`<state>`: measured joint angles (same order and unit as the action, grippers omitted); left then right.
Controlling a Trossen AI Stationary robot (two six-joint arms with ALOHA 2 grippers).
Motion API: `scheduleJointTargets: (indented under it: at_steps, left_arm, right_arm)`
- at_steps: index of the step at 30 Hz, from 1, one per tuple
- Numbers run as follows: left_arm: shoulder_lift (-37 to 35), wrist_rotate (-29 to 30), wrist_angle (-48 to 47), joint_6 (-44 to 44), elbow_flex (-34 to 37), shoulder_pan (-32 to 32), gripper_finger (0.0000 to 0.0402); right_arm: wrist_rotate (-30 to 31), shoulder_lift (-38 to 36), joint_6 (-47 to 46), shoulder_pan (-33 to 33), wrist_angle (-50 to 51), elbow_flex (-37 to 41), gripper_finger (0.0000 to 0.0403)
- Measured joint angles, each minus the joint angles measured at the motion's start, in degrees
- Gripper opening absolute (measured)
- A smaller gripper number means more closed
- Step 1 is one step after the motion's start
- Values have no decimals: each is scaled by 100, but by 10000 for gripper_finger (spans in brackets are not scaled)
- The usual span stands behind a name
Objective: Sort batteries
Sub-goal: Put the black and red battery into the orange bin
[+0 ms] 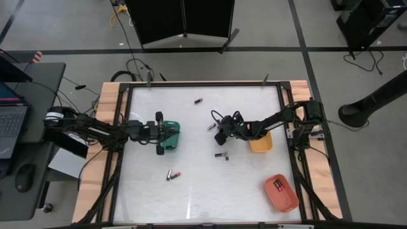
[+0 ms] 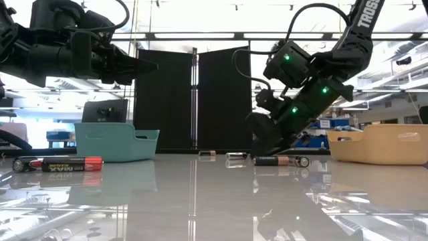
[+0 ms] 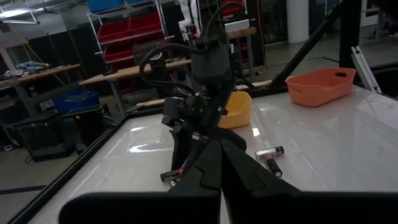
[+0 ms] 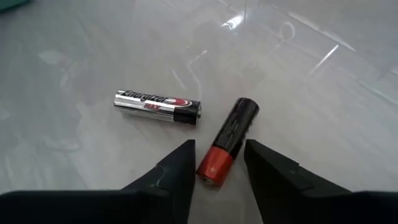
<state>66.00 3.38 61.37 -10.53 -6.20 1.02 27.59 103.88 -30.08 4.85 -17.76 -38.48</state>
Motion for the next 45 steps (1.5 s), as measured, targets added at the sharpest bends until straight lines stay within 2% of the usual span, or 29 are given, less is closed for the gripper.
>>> scheduleJointTargets:
  at_steps: [8,17,27,30,36,45]
  left_arm:
    - [0,-7,-5,14,0,0,7]
    - [0,-12,0,-51,0,0,8]
    - [-2,-17,147,-266,0,0,8]
    - [-2,-17,228,-297,0,0,8]
    - [-4,-11,387,-447,-62,59,8]
    - [-3,-238,303,-748,-318,343,8]
  right_arm:
    - [8,-17,219,53,115,-6,64]
    - [-46,-288,310,202,496,25,64]
    - [-23,-1565,294,132,1385,21,64]
    - [-216,-2047,199,-1,2004,2,64]
    - [-429,-2720,-712,-528,4072,-504,64]
    - [-1484,-2816,-2512,-1753,6266,-1729,65]
